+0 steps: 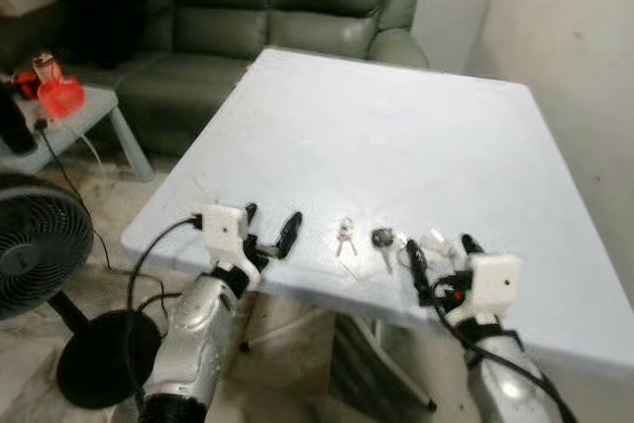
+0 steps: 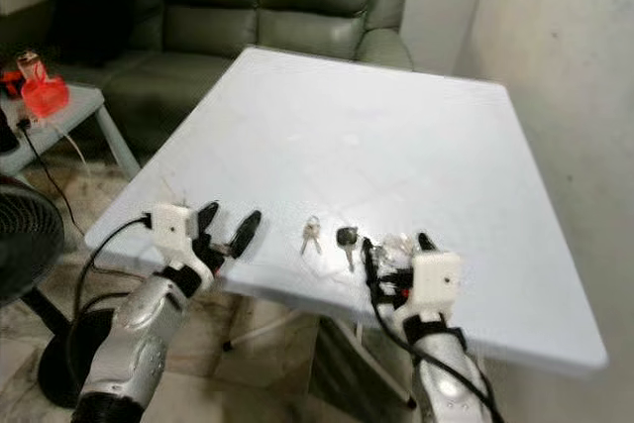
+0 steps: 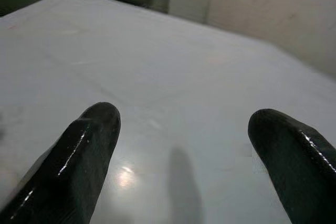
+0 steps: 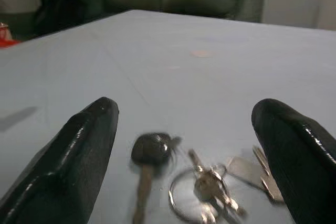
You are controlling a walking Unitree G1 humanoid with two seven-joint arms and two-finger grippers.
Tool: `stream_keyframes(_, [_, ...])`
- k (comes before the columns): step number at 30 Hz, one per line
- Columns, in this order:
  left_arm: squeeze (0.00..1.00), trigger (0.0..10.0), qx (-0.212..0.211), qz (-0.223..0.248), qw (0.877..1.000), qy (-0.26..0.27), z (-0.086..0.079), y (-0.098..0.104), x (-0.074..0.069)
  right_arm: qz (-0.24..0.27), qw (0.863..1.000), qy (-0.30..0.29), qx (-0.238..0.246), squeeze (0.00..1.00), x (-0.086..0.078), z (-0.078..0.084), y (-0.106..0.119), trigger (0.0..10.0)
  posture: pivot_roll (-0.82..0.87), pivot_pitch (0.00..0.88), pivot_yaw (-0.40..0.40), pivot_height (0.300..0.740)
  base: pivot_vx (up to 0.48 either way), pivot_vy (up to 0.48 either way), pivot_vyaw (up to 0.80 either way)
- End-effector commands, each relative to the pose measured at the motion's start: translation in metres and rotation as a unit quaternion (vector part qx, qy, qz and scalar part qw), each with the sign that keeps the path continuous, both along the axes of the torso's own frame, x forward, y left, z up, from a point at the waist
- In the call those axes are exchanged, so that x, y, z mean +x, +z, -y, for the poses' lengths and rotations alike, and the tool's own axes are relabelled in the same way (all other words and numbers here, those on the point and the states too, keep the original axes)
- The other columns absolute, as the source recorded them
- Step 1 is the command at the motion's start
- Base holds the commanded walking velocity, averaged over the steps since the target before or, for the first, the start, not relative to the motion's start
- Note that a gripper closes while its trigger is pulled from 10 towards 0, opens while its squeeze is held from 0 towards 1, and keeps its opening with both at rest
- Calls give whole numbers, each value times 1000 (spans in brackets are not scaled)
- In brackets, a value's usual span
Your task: Hang keys on a hook
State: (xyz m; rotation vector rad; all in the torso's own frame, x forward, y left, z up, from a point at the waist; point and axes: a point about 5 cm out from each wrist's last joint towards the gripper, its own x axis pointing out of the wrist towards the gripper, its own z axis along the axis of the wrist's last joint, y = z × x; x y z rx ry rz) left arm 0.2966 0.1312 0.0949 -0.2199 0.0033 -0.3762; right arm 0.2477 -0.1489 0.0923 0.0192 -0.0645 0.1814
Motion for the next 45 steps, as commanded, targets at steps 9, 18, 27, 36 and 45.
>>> stream_keyframes(9, [0, 10000, 21, 17, 999, -28, 7, 13, 14, -18, 998, 3, -53, 0, 21, 14, 7, 10000, 58, 100, -57, 740, 0, 0, 0])
stream_keyframes(18, [0, 10000, 28, 35, 994, -96, 31, 19, -7, -60, 995, -51, -62, 0, 34, 19, 2, 10000, 75, 143, -63, 740, 0, 0, 0])
stream_keyframes(27, [0, 10000, 34, 36, 990, -129, 41, 19, -23, -105, 988, -111, -18, 0, 38, 18, -6, 10000, 78, 188, -55, 740, 0, 0, 0])
stream_keyframes(36, [0, 10000, 39, 32, 991, -124, 35, 22, -23, -75, 989, -122, 29, 0, 34, 32, 4, 10000, 70, 203, -50, 740, 0, 0, 0])
stream_keyframes(45, [0, 10000, 39, 28, 991, -128, 40, 22, -26, -68, 988, -127, 53, 0, 24, 54, 1, 10000, 56, 203, -47, 740, 0, 0, 0])
